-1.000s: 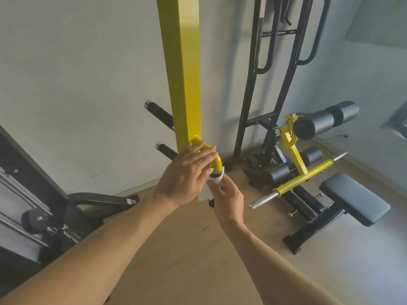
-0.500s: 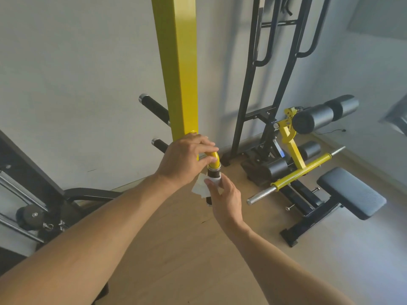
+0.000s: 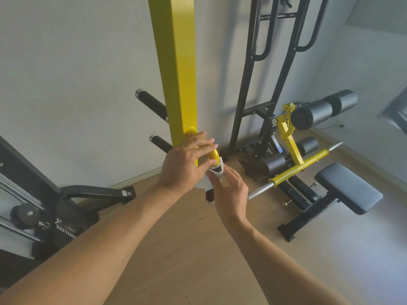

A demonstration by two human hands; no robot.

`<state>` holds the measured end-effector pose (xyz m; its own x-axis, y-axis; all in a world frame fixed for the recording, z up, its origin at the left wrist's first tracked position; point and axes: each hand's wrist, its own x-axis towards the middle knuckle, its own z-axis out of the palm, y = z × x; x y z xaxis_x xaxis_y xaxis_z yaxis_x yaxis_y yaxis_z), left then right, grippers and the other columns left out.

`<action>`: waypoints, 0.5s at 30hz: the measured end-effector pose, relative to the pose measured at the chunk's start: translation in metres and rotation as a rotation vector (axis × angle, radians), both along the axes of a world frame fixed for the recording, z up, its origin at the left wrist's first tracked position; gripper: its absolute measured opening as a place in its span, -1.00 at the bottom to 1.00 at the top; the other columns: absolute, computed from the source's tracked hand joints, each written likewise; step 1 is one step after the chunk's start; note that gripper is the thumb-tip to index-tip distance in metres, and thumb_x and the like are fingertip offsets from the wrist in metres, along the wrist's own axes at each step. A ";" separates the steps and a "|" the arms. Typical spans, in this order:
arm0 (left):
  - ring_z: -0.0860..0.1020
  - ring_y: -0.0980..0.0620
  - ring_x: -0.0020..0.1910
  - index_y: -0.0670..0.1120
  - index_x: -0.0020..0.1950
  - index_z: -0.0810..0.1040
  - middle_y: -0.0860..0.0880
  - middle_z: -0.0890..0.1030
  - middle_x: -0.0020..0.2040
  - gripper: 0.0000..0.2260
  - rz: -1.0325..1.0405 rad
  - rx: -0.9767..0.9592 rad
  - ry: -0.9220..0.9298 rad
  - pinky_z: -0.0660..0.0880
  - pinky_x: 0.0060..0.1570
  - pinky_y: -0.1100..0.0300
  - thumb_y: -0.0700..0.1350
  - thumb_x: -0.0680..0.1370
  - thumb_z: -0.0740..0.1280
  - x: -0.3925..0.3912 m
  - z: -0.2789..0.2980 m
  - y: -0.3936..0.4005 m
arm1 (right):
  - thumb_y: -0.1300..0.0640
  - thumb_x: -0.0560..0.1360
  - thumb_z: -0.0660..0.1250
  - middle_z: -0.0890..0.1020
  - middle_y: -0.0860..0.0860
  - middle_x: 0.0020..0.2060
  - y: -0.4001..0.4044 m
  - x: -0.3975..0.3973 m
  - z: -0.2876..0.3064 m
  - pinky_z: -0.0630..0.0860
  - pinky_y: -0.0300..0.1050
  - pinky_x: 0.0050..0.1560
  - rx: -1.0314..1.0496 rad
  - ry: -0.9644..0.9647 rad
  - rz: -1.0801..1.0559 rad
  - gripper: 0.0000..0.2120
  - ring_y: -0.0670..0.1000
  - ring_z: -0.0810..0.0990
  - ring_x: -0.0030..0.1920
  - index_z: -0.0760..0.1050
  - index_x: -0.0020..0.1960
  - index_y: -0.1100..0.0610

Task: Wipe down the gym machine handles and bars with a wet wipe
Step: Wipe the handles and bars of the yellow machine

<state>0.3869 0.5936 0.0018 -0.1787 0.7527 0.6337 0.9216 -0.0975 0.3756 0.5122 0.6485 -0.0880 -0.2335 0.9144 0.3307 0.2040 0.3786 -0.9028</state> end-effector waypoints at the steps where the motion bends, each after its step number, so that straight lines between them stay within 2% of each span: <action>1: 0.55 -0.02 0.32 -0.13 0.17 0.69 -0.05 0.67 0.21 -0.66 0.004 -0.003 -0.005 0.54 0.25 -0.03 -0.12 0.42 0.57 0.000 0.001 0.000 | -0.01 0.45 0.50 0.67 -0.21 -0.01 0.000 0.000 -0.001 0.47 -0.30 0.01 0.017 -0.023 -0.024 -0.74 -0.14 0.59 0.02 0.67 0.14 -0.12; 5: 0.55 -0.03 0.32 -0.15 0.18 0.68 -0.07 0.67 0.21 -0.66 0.012 -0.008 -0.007 0.54 0.25 -0.04 -0.14 0.42 0.57 0.003 0.002 0.000 | 0.12 0.44 0.51 0.69 -0.09 -0.10 -0.007 0.001 -0.016 0.52 -0.13 -0.12 -0.215 -0.167 0.053 -0.79 0.03 0.60 -0.07 0.66 0.07 0.00; 8: 0.52 -0.04 0.35 -0.14 0.20 0.67 -0.06 0.65 0.24 -0.66 0.011 -0.025 -0.018 0.53 0.25 -0.04 -0.14 0.44 0.55 0.005 0.002 -0.002 | 0.05 0.45 0.49 0.69 -0.15 -0.16 -0.010 -0.003 -0.006 0.59 -0.08 -0.21 -0.170 -0.034 0.054 -0.76 -0.04 0.61 -0.13 0.61 0.09 -0.12; 9: 0.52 -0.03 0.36 -0.14 0.20 0.67 -0.06 0.65 0.24 -0.66 0.010 -0.024 -0.017 0.53 0.26 -0.05 -0.14 0.45 0.55 0.005 0.001 -0.002 | -0.01 0.46 0.47 0.68 -0.18 -0.15 -0.010 -0.006 0.000 0.60 -0.13 -0.22 -0.142 -0.008 0.054 -0.74 -0.06 0.62 -0.12 0.58 0.13 -0.16; 12: 0.51 -0.03 0.37 -0.14 0.21 0.67 -0.06 0.65 0.25 -0.66 0.006 -0.016 -0.019 0.53 0.25 -0.05 -0.14 0.46 0.55 0.003 0.000 -0.004 | -0.16 0.51 0.38 0.69 -0.21 -0.05 -0.012 -0.006 0.005 0.56 -0.32 -0.13 -0.106 0.019 0.077 -0.65 -0.14 0.64 -0.05 0.50 0.28 -0.28; 13: 0.51 -0.03 0.36 -0.14 0.21 0.67 -0.06 0.65 0.25 -0.66 0.006 -0.014 -0.018 0.53 0.25 -0.05 -0.13 0.45 0.55 0.003 0.000 -0.004 | -0.14 0.52 0.39 0.70 -0.20 0.00 -0.013 -0.005 0.002 0.59 -0.26 -0.05 -0.146 0.026 0.101 -0.61 -0.17 0.64 0.00 0.48 0.33 -0.28; 15: 0.52 -0.03 0.36 -0.14 0.21 0.67 -0.06 0.65 0.24 -0.66 0.011 -0.012 -0.020 0.54 0.25 -0.04 -0.13 0.45 0.55 0.003 0.000 -0.004 | -0.05 0.51 0.45 0.71 -0.15 0.01 -0.012 -0.001 -0.007 0.61 -0.01 0.03 -0.208 0.001 0.122 -0.59 -0.12 0.65 0.04 0.52 0.34 -0.21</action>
<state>0.3899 0.5895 0.0022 -0.1994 0.7584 0.6206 0.9148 -0.0829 0.3953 0.5112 0.6363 -0.0953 -0.3463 0.9278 0.1388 0.1674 0.2067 -0.9640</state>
